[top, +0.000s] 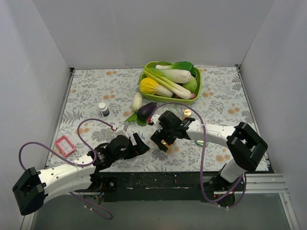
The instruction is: Sort the pills into containers
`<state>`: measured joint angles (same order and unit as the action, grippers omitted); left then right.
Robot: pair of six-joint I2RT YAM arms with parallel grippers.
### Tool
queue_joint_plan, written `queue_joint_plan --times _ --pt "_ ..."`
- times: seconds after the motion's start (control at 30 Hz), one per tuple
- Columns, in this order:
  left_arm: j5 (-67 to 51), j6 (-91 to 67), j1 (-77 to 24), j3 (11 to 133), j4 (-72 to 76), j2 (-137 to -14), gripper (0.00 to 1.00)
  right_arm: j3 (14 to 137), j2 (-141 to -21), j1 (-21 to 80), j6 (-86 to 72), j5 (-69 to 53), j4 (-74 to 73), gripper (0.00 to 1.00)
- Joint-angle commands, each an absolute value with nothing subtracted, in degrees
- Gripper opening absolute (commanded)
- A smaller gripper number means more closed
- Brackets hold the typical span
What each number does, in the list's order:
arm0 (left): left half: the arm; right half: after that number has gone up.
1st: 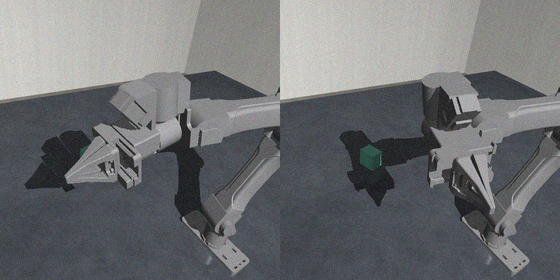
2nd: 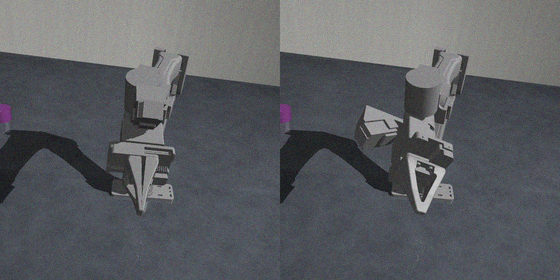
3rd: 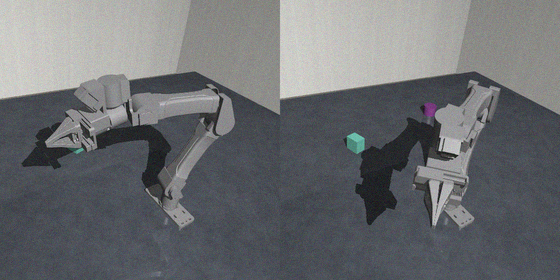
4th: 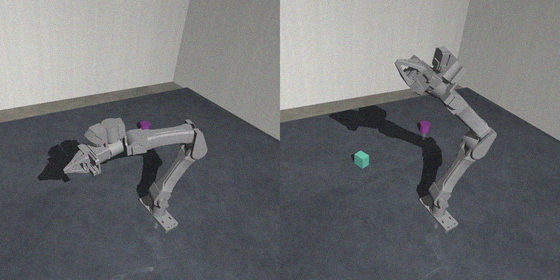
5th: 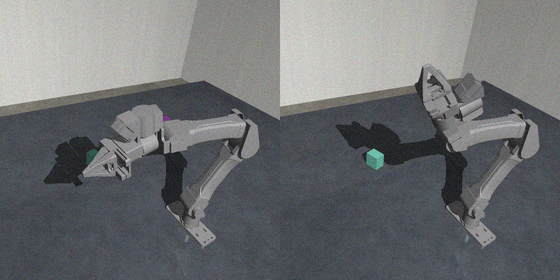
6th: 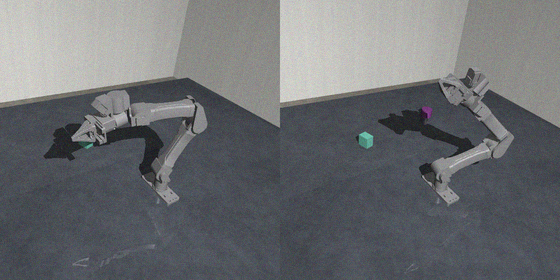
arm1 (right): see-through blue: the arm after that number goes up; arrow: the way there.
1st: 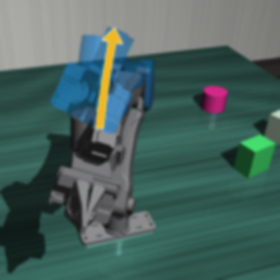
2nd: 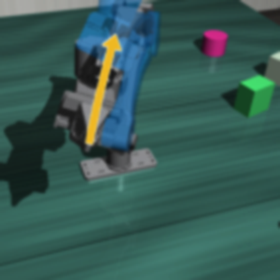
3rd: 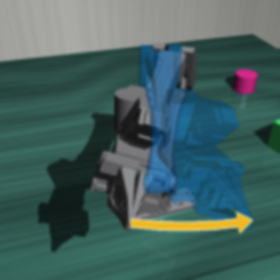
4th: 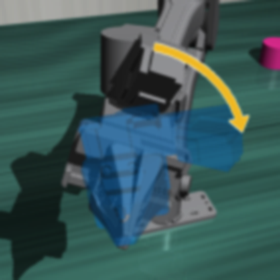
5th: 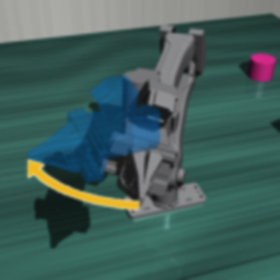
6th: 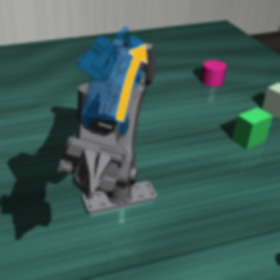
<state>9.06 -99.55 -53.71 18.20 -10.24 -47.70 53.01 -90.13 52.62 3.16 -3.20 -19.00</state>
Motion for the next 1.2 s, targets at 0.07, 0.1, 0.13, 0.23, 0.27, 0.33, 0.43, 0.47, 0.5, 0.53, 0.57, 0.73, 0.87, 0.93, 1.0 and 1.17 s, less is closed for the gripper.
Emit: queue_joint_plan --times 0.07,0.1,0.13,0.23,0.27,0.33,0.43,0.47,0.5,0.53,0.57,0.73,0.87,0.93,1.0,1.17 --pt "9.75 -100.02 -53.44 17.23 -10.99 -44.3 0.85 56.6 -93.07 53.88 3.34 1.84 -18.9 0.98" --pt "9.76 -100.11 -53.44 17.05 -11.07 -44.04 0.85 56.69 -93.42 54.05 3.51 2.98 -19.07 0.98" --pt "9.84 -100.02 -53.44 17.05 -11.16 -43.86 0.85 56.78 -93.6 54.4 3.78 3.51 -19.16 0.98" --pt "9.76 -100.19 -53.35 16.96 -11.51 -43.68 0.85 57.48 -94.57 54.67 4.13 4.3 -19.77 0.98" --pt "9.76 -100.11 -53.44 16.96 -11.51 -43.59 0.85 57.92 -94.66 54.67 4.3 4.48 -19.86 0.98" --pt "9.76 -100.28 -53.35 16.79 -11.51 -43.42 0.85 58.01 -94.57 54.75 4.83 4.57 -20.3 0.98" --pt "9.67 -100.28 -53.35 16.26 -11.25 -43.07 0.85 57.4 -93.7 54.76 6.5 3.43 -20.48 0.98" --pt "9.49 -100.37 -53.44 16.17 -11.25 -43.07 0.85 57.04 -93.43 54.76 6.94 2.91 -20.48 0.98" --pt "9.49 -100.37 -53.35 16.08 -11.25 -42.98 0.85 56.52 -93.34 54.76 8.16 1.94 -20.57 0.98" --pt "9.41 -100.37 -53.35 16.0 -11.25 -42.89 0.85 56.34 -93.17 54.76 8.7 1.41 -21.09 0.98" --pt "9.32 -100.37 -53.44 16.08 -11.25 -42.89 0.85 56.25 -93.08 54.84 9.22 0.8 -21.44 0.98" --pt "9.32 -100.37 -53.44 16.08 -11.6 -42.54 0.85 56.86 -94.04 54.84 13.18 -2.37 -23.46 0.98" --pt "9.23 -100.28 -53.44 16.35 -11.95 -42.45 0.85 57.65 -95.01 54.84 14.15 -3.16 -24.26 0.98" --pt "9.23 -100.28 -53.44 16.44 -12.04 -42.45 0.85 57.92 -95.71 54.84 14.24 -2.99 -24.43 0.98" --pt "9.23 -100.37 -53.35 16.52 -12.22 -42.28 0.85 58.01 -95.8 54.84 14.24 -2.64 -24.43 0.96" --pt "9.14 -100.46 -53.44 16.26 -12.22 -41.66 0.85 57.57 -95.01 54.84 15.64 -2.55 -23.82 0.78"
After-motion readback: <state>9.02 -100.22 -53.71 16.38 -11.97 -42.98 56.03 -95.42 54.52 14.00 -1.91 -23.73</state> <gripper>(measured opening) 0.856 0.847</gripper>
